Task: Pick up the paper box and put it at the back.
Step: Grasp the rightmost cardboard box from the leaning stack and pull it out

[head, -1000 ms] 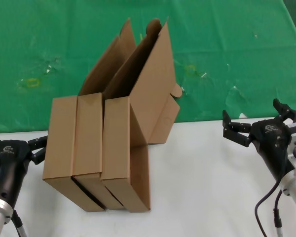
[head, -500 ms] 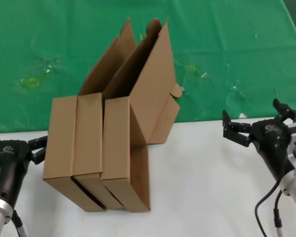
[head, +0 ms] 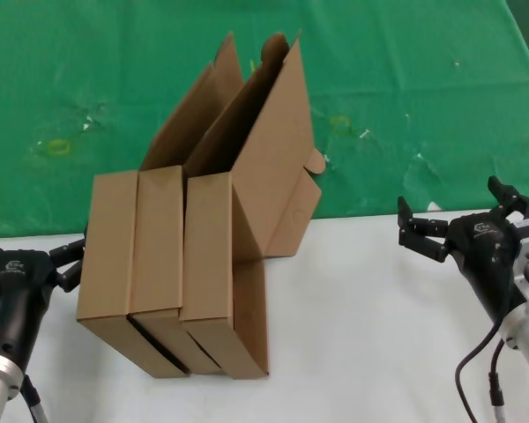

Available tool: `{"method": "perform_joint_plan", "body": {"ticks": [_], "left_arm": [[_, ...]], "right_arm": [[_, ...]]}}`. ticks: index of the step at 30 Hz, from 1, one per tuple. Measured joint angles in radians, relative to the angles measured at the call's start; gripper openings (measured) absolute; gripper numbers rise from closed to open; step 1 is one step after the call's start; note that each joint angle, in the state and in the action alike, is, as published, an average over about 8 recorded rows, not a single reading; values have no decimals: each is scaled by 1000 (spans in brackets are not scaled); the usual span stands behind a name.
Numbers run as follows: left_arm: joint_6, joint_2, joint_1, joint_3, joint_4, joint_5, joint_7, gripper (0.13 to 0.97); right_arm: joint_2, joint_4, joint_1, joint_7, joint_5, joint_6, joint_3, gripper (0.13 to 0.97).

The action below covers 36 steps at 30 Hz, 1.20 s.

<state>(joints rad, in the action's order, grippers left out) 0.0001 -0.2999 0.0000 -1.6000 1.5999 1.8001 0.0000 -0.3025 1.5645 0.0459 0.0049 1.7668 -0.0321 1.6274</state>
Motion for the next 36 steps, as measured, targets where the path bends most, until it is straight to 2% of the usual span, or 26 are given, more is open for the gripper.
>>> {"method": "perform_joint_plan", "body": {"ticks": [7, 12, 16, 20, 24, 28, 29, 32, 36], "left_arm": [[0, 0, 0, 0, 0, 0, 0, 884], [0, 0, 0, 0, 0, 0, 0, 793], [0, 0, 0, 0, 0, 0, 0, 739], [0, 0, 0, 0, 0, 0, 0, 631], [0, 0, 0, 0, 0, 0, 0, 523], [0, 0, 0, 0, 0, 0, 0, 523], [0, 0, 0, 0, 0, 0, 0, 499], [0, 0, 0, 0, 0, 0, 0, 424], [0, 0, 0, 0, 0, 0, 0, 325]], "right_arm": [[0, 0, 0, 0, 0, 0, 0, 966], [13, 3, -3, -24, 10, -28, -18, 966], [56, 11, -16, -142, 71, -159, -82, 966], [70, 9, -31, -287, 178, -359, -137, 966], [-19, -13, -36, -376, 310, -550, -106, 966], [-180, -52, -18, -440, 450, -740, -3, 966], [-218, -63, -9, -451, 475, -785, 23, 966], [-303, -105, 28, -473, 511, -914, 92, 966], [-338, -165, 84, -480, 480, -1039, 147, 966]]}}
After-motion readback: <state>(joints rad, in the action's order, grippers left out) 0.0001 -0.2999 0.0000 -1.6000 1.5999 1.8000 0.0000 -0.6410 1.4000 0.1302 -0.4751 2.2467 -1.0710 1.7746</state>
